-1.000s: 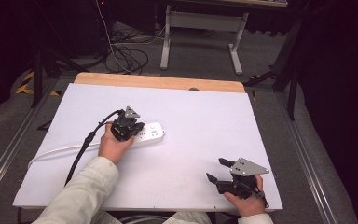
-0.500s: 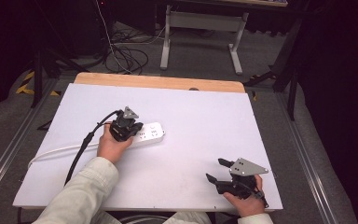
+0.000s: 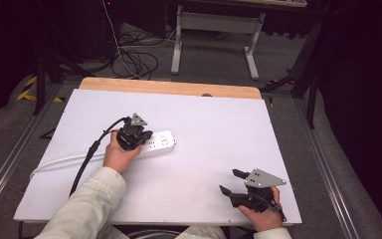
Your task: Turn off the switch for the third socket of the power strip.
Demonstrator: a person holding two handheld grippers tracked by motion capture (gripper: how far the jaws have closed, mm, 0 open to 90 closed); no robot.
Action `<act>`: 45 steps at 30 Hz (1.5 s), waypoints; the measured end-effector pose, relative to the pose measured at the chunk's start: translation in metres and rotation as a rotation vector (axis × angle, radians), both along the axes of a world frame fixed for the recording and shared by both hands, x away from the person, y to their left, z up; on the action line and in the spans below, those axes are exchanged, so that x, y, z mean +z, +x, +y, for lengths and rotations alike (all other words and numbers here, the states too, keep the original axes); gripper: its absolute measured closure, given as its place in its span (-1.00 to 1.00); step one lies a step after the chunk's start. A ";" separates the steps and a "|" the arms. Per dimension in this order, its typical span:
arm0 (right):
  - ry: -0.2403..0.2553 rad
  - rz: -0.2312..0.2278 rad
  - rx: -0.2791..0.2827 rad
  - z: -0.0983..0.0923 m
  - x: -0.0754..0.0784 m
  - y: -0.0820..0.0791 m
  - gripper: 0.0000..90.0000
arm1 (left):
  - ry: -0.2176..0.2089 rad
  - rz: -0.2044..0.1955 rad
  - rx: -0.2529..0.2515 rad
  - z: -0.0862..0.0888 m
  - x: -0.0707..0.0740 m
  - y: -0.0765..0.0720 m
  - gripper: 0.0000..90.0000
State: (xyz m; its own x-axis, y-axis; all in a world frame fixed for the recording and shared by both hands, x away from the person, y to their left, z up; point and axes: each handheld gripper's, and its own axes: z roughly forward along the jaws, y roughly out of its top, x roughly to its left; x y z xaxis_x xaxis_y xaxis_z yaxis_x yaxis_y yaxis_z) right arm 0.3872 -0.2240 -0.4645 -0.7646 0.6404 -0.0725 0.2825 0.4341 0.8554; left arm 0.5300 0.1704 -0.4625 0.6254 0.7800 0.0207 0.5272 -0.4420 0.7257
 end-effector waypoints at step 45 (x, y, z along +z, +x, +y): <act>-0.002 0.006 -0.006 -0.001 -0.001 0.001 -0.34 | -0.015 -0.053 -0.070 -0.005 0.036 -0.027 1.00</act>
